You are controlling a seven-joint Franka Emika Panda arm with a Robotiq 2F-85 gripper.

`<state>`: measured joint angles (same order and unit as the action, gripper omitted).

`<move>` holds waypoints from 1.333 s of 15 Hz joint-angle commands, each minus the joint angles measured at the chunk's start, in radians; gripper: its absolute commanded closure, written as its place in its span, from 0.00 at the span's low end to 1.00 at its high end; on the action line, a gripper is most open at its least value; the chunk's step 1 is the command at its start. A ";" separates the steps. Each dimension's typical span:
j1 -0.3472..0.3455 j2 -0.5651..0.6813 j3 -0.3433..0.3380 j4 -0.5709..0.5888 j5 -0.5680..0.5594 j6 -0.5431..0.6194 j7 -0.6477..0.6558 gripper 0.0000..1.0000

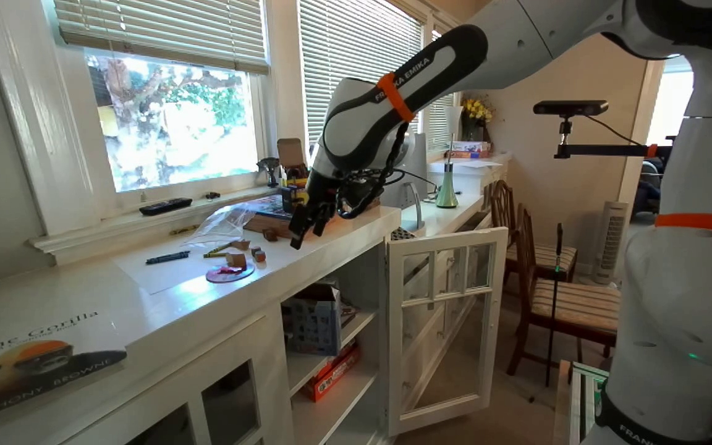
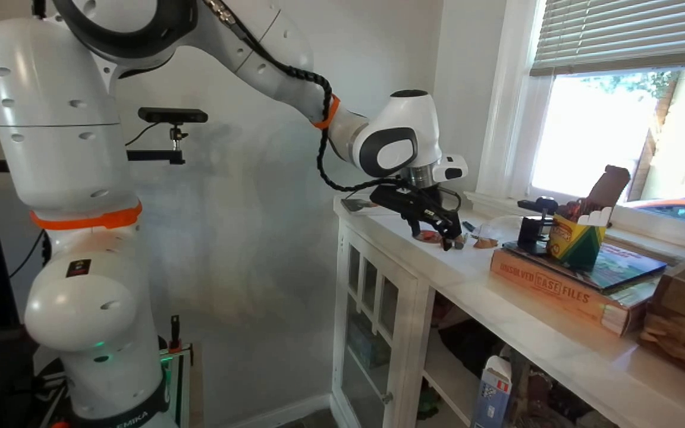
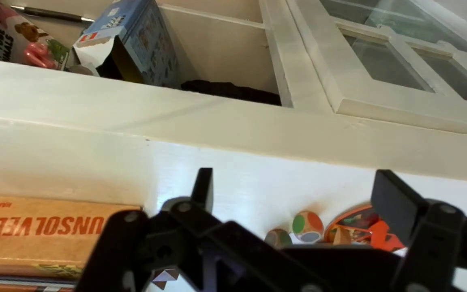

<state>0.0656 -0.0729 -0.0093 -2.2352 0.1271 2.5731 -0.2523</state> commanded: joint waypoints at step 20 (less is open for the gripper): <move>0.004 0.128 0.051 0.139 0.002 0.105 0.113 0.00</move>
<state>0.0604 -0.0069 0.0207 -2.1610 0.0297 2.7041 -0.1000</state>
